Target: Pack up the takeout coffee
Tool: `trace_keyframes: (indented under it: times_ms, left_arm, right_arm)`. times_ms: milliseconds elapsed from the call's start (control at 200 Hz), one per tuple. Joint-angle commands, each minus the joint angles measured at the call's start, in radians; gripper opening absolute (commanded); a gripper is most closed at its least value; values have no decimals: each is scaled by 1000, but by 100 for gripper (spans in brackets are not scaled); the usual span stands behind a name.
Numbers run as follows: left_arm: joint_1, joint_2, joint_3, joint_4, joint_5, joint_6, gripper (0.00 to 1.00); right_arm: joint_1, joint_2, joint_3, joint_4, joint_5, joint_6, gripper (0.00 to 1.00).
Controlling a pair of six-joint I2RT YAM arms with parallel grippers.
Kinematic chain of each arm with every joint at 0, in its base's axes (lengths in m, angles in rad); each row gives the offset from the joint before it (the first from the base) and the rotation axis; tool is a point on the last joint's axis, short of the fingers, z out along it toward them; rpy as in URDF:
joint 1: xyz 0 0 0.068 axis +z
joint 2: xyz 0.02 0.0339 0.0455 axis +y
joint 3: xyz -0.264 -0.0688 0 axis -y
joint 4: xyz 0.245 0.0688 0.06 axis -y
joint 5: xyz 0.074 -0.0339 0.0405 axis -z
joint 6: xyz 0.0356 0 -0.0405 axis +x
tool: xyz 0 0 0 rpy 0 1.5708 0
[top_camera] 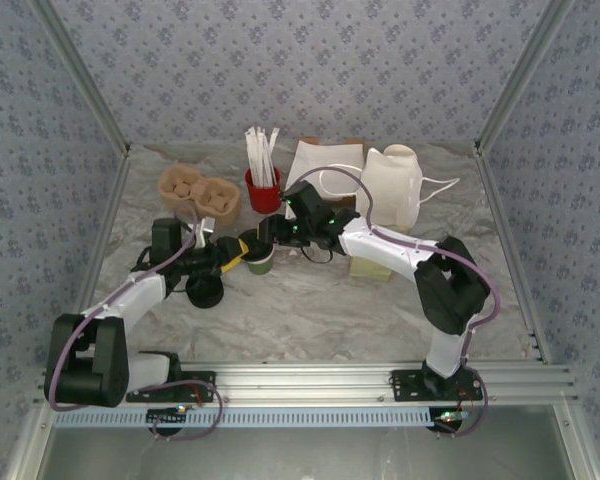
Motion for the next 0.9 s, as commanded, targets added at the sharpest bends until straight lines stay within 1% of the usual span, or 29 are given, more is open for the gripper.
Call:
trace_keyframes:
  times_ms: [0, 125, 260, 370, 505, 555, 590, 810, 895]
  left_arm:
    - [0, -15, 38, -22, -8, 26, 59]
    - [15, -32, 37, 14, -19, 9, 61]
    - [38, -41, 49, -8, -44, 23, 62]
    - [40, -29, 77, -49, -67, 56, 62]
    - [37, -23, 97, -62, -70, 62, 52]
    - [36, -20, 102, -73, -75, 69, 46]
    - [34, -18, 106, -81, -79, 77, 44]
    - [10, 6, 113, -87, -85, 91, 43]
    - [-1, 11, 117, -81, -86, 88, 41]
  right_arm:
    - [9, 17, 36, -65, 32, -41, 52]
    - [9, 11, 31, -67, 30, -41, 51]
    - [0, 7, 28, -47, -9, -33, 50]
    - [-1, 7, 33, -49, -15, -30, 50]
    - [-2, 4, 30, -46, -15, -28, 51]
    - [-1, 3, 30, -47, -16, -29, 51]
    - [-3, 2, 30, -48, -15, -29, 51]
    - [-7, -11, 26, -48, -16, -30, 51]
    - [-9, -12, 26, -48, -16, -30, 51]
